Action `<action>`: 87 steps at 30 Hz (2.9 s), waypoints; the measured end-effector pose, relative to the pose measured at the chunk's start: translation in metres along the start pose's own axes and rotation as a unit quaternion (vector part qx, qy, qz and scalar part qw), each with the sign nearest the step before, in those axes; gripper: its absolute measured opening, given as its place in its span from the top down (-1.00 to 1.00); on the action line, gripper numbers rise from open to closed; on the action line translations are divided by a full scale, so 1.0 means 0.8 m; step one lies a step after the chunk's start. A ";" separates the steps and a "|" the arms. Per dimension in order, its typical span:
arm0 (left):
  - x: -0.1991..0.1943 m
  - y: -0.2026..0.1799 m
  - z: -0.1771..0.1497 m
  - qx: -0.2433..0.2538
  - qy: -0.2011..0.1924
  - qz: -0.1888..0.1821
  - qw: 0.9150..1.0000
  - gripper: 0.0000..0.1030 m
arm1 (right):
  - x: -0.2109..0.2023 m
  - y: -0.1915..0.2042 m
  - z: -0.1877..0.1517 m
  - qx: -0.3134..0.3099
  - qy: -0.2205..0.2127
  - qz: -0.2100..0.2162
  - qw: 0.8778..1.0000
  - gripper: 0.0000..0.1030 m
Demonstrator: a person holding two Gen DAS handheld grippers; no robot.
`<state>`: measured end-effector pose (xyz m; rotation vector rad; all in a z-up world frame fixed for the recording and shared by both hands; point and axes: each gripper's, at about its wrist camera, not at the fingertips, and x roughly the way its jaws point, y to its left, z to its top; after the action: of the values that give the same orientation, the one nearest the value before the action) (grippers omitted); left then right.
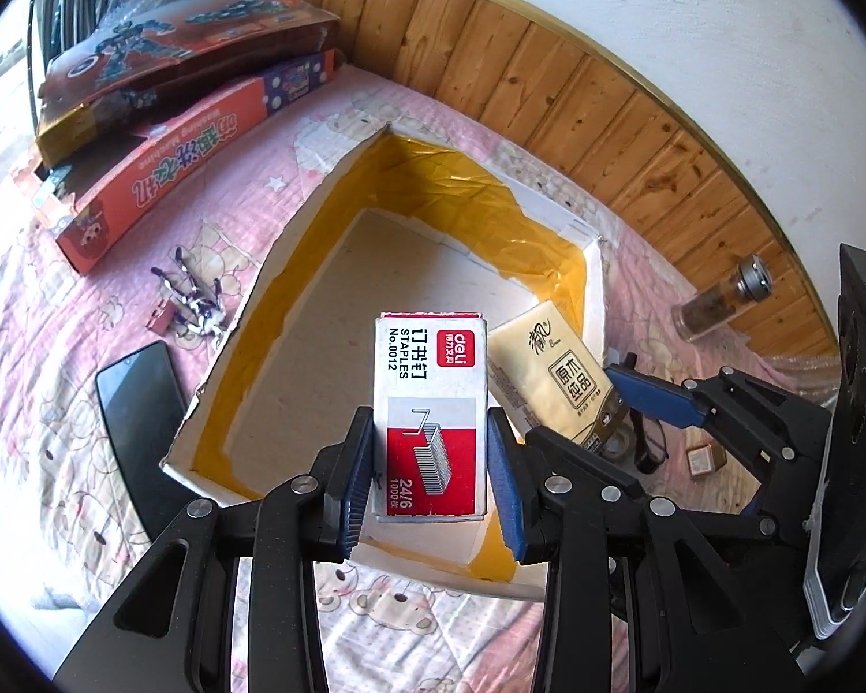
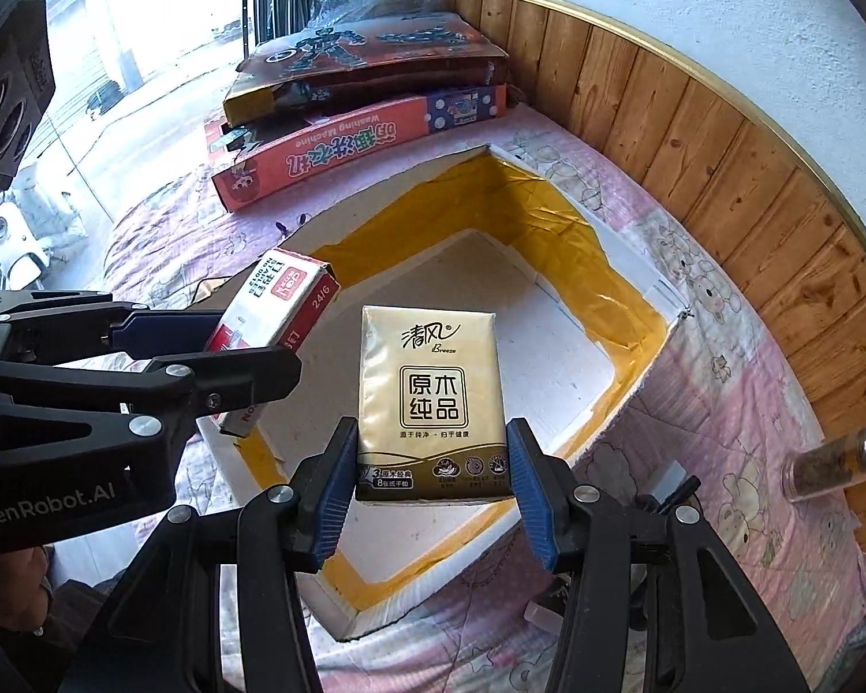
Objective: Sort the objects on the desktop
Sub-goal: 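Carry the staples box and yellow tissue pack over the white box with both tools, then open both tools to drop the staples box and tissue pack into the box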
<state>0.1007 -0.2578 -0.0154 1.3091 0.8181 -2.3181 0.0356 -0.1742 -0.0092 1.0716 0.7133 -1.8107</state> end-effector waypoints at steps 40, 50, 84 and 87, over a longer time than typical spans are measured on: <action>0.186 -0.003 0.120 -0.030 0.124 0.046 0.991 0.25 | 0.172 -0.095 0.077 -0.011 0.104 -0.006 0.994 -0.01; 0.210 0.001 0.133 -0.005 0.123 0.061 0.991 0.24 | 0.192 -0.098 0.081 -0.027 0.120 -0.026 0.992 -0.01; 0.078 -0.010 0.061 0.031 0.059 0.042 0.997 0.16 | 0.065 -0.056 0.030 0.061 0.039 0.024 0.997 -0.21; 0.058 -0.014 0.050 0.041 0.048 0.040 0.997 0.16 | 0.045 -0.040 0.020 0.052 0.026 0.018 0.998 -0.21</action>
<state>0.0447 -0.2755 -0.0360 1.4705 0.6935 -2.2625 -0.0076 -0.1872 -0.0323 1.1958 0.6330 -1.8118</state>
